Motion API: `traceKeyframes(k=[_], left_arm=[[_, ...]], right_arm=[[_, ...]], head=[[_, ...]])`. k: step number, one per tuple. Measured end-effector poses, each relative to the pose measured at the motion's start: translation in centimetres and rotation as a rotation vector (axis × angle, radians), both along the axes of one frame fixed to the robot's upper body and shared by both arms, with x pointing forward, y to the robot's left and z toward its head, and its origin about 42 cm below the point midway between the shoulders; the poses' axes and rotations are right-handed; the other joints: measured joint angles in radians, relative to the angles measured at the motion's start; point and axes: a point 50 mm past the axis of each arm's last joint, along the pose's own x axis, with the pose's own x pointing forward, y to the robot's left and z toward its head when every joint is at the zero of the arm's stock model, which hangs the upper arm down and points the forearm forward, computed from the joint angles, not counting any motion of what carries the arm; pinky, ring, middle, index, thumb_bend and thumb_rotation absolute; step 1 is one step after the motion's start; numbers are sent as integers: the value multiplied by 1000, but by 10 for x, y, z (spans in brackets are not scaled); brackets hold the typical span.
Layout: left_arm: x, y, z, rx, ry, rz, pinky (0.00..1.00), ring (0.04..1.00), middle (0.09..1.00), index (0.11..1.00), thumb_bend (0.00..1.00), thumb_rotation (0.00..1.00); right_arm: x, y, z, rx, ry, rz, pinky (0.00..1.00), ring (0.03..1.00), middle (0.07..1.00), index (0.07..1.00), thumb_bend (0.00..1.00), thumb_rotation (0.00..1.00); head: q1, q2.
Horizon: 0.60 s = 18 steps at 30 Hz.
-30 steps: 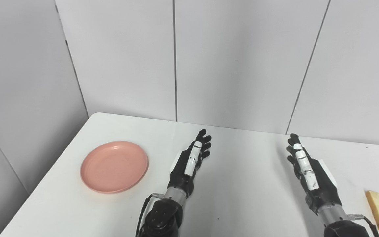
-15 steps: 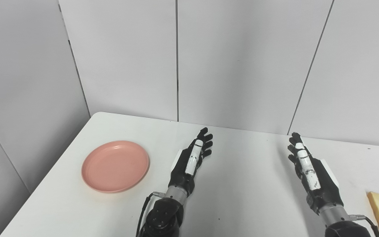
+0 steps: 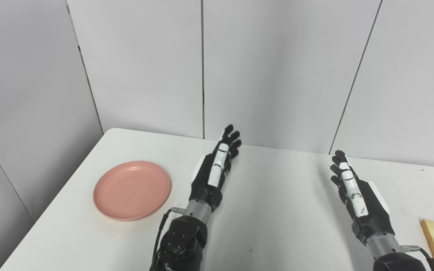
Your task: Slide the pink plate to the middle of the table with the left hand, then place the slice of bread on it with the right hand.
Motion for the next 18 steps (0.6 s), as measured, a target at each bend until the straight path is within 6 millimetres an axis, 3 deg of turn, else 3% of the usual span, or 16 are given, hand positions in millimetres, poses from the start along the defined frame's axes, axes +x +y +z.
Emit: traceKeyframes(k=[9,18], left_arm=[[-3,39,32,-13,-100,95,954,936,950,940,500,1000],[-9,74,53,-34,-152,194,980,976,988,981,467,1000]], right_arm=[[0,-2,1,-11,-3,-1,1000,1000,1000,1000,119,1000],[-1,-2,3,-8,-3,1,1000,1000,1000,1000,105,1000]], head=[[12,2],[35,2]])
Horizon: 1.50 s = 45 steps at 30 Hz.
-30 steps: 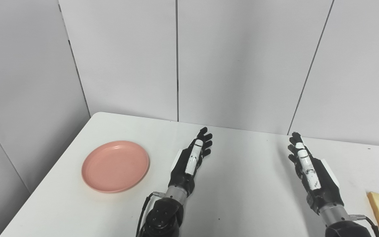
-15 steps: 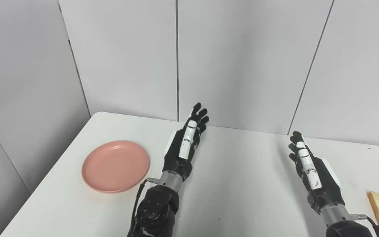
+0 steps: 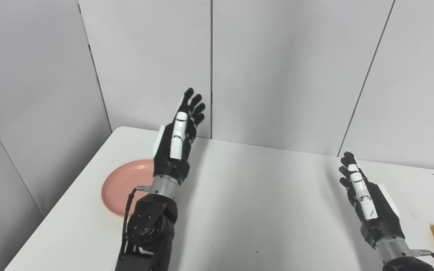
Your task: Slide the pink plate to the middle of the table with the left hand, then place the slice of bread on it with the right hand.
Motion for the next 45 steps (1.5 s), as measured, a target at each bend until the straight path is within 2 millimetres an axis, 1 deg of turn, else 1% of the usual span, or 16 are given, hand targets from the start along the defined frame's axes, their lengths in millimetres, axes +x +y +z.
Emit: traceKeyframes(k=[1,4,7,13,15,17,19,22,26,30,37,45], left_arm=[[0,5,1,6,-1,11,974,983,992,989,468,1000],[-3,18,9,11,-26,62,948,960,964,955,469,1000],[-2,33,14,-28,-41,148,949,947,953,944,480,1000],[-1,73,12,-43,-54,264,943,951,954,945,492,1000],[-2,85,11,-58,-51,301,968,970,968,959,491,1000],[-3,92,12,-71,-54,317,980,976,976,967,489,1000],[-5,99,13,-79,-58,326,978,973,972,964,490,1000],[-6,112,15,-72,-62,357,988,982,976,971,493,1000],[-9,124,16,-96,-64,382,998,988,978,980,471,1000],[-8,133,10,-132,-43,402,1000,986,982,981,456,1000],[5,153,-18,-188,67,409,1000,997,989,986,457,1000],[10,169,-36,-237,113,427,1000,984,976,976,448,1000]], right_arm=[[0,0,0,2,2,1,1000,1000,1000,1000,104,1000],[-2,-1,2,7,12,-4,1000,1000,1000,1000,98,1000],[-3,-1,4,10,12,-7,1000,1000,1000,1000,90,1000],[-3,1,4,14,12,-3,1000,1000,1000,1000,98,1000],[-4,1,4,13,12,-2,1000,1000,1000,1000,93,1000],[-4,2,4,13,15,-1,1000,1000,1000,1000,82,1000],[-5,4,5,12,25,5,1000,1000,1000,1000,72,1000],[-5,5,5,17,25,7,1000,1000,1000,1000,77,1000],[-5,5,4,17,28,4,1000,1000,1000,1000,76,1000],[-5,5,4,26,35,4,1000,1000,1000,1000,75,1000],[-5,5,4,28,39,5,1000,1000,1000,1000,65,1000],[-5,5,3,29,44,5,1000,1000,1000,1000,60,1000]], head=[[2,2],[2,2],[2,3],[-12,2],[-6,0],[6,0],[3,-2],[2,-3],[6,-9],[9,-12],[11,-11],[12,-15]])
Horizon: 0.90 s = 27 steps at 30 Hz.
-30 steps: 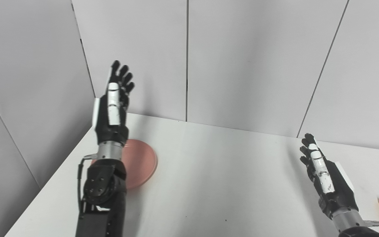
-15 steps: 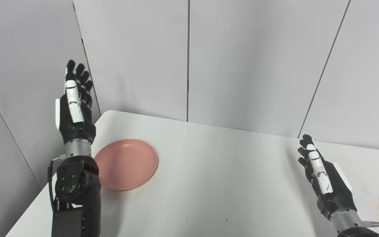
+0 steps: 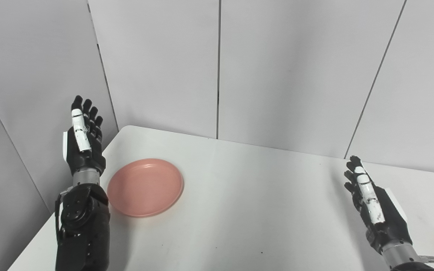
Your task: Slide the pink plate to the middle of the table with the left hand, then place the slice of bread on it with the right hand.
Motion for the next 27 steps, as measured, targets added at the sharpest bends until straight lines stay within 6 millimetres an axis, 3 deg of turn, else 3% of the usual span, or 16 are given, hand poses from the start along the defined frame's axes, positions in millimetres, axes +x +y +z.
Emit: traceKeyframes(k=[20,27], left_arm=[[2,19,-19,-133,16,-2,1000,996,993,976,438,1000],[6,27,-38,-182,56,-11,1000,1000,1000,998,428,1000]], right_arm=[[0,-1,0,-6,0,1,1000,1000,1000,1000,53,1000],[0,-1,1,-7,0,0,1000,1000,1000,1000,50,1000]], head=[[9,3],[11,6]])
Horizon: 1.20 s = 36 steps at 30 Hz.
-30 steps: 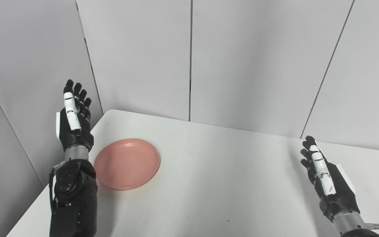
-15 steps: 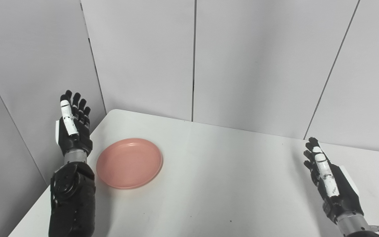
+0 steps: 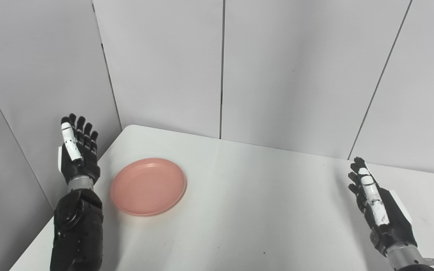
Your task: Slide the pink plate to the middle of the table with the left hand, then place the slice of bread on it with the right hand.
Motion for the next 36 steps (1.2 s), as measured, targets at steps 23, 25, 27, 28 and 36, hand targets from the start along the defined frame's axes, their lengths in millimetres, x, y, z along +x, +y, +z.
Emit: traceKeyframes(k=[23,25,27,28,36], left_arm=[[10,20,-53,-239,28,-80,1000,1000,1000,1000,370,1000],[11,21,-55,-246,32,-81,1000,1000,1000,1000,367,1000],[12,22,-55,-247,32,-82,1000,1000,1000,1000,368,1000],[13,22,-56,-246,31,-85,1000,1000,1000,1000,368,1000],[21,23,-59,-240,15,-98,1000,1000,1000,1000,353,1000]], right_arm=[[0,-4,1,-3,-1,-9,1000,1000,1000,1000,61,1000],[0,-4,1,2,-1,-8,1000,1000,1000,1000,52,1000],[0,-4,1,3,-1,-7,1000,1000,1000,1000,45,1000],[0,-4,1,2,-1,-6,1000,1000,1000,1000,43,1000],[0,-5,1,-3,-2,-10,1000,1000,1000,1000,48,1000]], head=[[5,17],[5,18],[5,20],[5,21],[5,21]])
